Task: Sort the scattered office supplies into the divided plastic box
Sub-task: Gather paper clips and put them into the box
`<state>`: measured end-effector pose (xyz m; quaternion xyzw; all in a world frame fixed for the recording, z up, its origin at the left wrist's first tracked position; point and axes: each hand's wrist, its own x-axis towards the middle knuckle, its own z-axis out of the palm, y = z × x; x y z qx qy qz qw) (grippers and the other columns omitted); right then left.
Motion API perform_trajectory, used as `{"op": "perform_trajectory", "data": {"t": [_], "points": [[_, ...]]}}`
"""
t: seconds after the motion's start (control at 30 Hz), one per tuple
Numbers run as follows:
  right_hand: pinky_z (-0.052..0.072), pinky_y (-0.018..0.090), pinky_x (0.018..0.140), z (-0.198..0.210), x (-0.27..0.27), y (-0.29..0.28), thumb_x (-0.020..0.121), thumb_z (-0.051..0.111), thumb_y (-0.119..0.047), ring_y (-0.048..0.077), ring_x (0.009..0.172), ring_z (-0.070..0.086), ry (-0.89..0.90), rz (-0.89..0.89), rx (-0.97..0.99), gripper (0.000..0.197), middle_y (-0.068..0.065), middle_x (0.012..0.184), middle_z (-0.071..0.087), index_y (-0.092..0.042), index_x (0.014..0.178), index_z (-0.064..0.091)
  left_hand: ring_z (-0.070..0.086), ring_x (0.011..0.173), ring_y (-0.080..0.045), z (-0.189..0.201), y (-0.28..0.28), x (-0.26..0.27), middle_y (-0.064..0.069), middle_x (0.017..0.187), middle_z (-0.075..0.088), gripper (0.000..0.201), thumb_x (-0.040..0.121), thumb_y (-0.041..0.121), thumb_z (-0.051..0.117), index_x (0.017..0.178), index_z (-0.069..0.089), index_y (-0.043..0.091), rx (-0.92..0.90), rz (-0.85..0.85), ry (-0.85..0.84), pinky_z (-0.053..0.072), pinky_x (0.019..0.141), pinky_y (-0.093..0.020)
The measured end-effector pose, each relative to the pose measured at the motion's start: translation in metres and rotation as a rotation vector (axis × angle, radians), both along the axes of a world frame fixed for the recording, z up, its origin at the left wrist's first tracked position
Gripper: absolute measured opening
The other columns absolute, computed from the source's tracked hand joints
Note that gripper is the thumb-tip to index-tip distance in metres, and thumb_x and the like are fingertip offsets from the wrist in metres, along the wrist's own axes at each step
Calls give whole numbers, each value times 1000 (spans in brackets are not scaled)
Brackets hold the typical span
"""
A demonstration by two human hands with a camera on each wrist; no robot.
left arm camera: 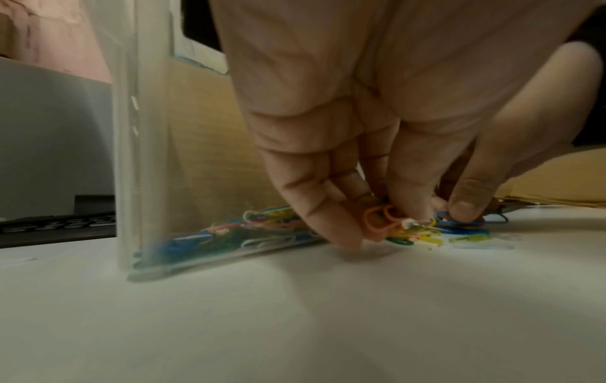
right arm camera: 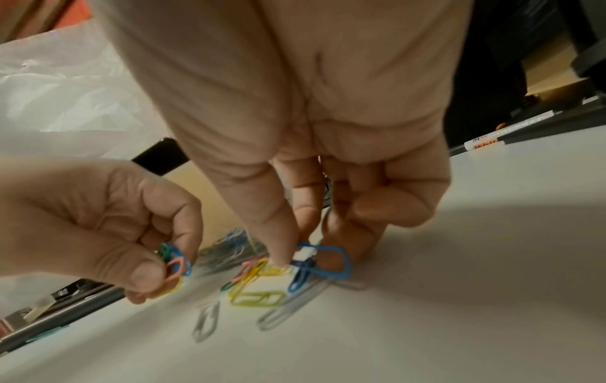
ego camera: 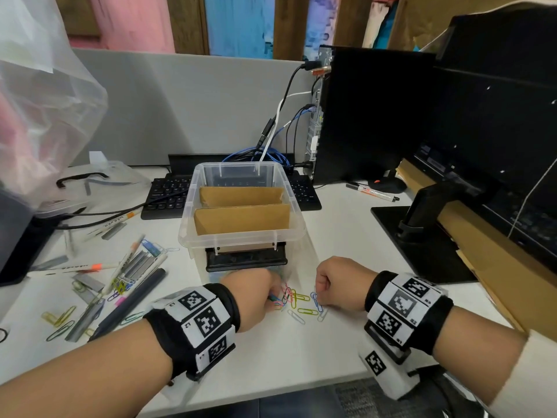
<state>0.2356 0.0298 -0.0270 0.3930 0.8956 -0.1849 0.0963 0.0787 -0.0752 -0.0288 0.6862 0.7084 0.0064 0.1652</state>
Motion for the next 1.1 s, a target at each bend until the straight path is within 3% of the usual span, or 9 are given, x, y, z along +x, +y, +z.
{"op": "perform_trajectory", "data": {"t": [0.1,0.3,0.37,0.47,0.57,0.7,0.77,0.9,1.1], "points": [[47,28,77,-6,-10,-5,88,58,-15,21,83,56,-98,9,19,8,15,103,67,-9,84,54,59,96,-24,0,3,4,-3,102,63,12,93,19,55,104,59,18,-10,-11,-6,44,80,-26],[40,22,61,-11,-19,-5,87,57,-9,24,80,53,-140,-22,110,31,3,75,49,-16,64,38,58,100,-24,-1,3,7,-5,108,63,15,93,20,54,107,60,15,9,-30,2,41,80,-25],[37,21,54,-8,-20,-4,87,56,-6,23,81,52,-147,-21,117,28,4,78,49,-15,65,40,58,99,-24,-1,3,4,-4,108,63,15,93,18,54,107,59,15,-3,-26,-3,44,83,-26],[41,23,60,-1,-16,-3,85,57,-5,22,85,52,-151,5,100,9,10,99,59,-10,84,49,58,94,-22,-5,-1,-1,3,98,61,14,91,15,55,101,57,24,37,-26,-19,41,76,-22],[44,25,70,4,-12,-2,82,60,-8,21,87,53,-161,-4,55,15,10,103,61,-7,97,54,55,84,-19,-7,-7,-1,3,91,59,3,93,22,56,93,54,24,110,-37,-46,41,73,-25],[47,28,74,4,-9,0,80,62,-11,17,81,50,-168,-36,18,13,6,90,53,-9,93,61,49,78,-14,1,-15,8,1,89,61,11,93,25,56,101,60,18,179,-113,-89,43,73,-26],[44,25,71,3,-9,0,80,60,-9,16,80,50,-162,-38,5,14,9,88,54,-6,92,64,52,77,-16,11,-20,13,0,89,63,10,93,25,57,99,60,18,208,-137,-125,45,74,-28],[47,25,74,1,-9,-3,82,60,-9,17,81,55,-110,-68,-5,7,6,94,63,-14,86,58,56,73,-12,40,-31,17,5,81,63,4,89,27,62,89,60,23,317,-157,-252,47,72,-28],[50,31,86,0,-9,-4,87,59,-16,25,101,62,-143,-14,26,5,11,110,67,-12,87,57,57,63,-9,89,-28,-5,6,67,64,11,85,30,66,82,64,20,538,-55,-323,46,60,-20]]}}
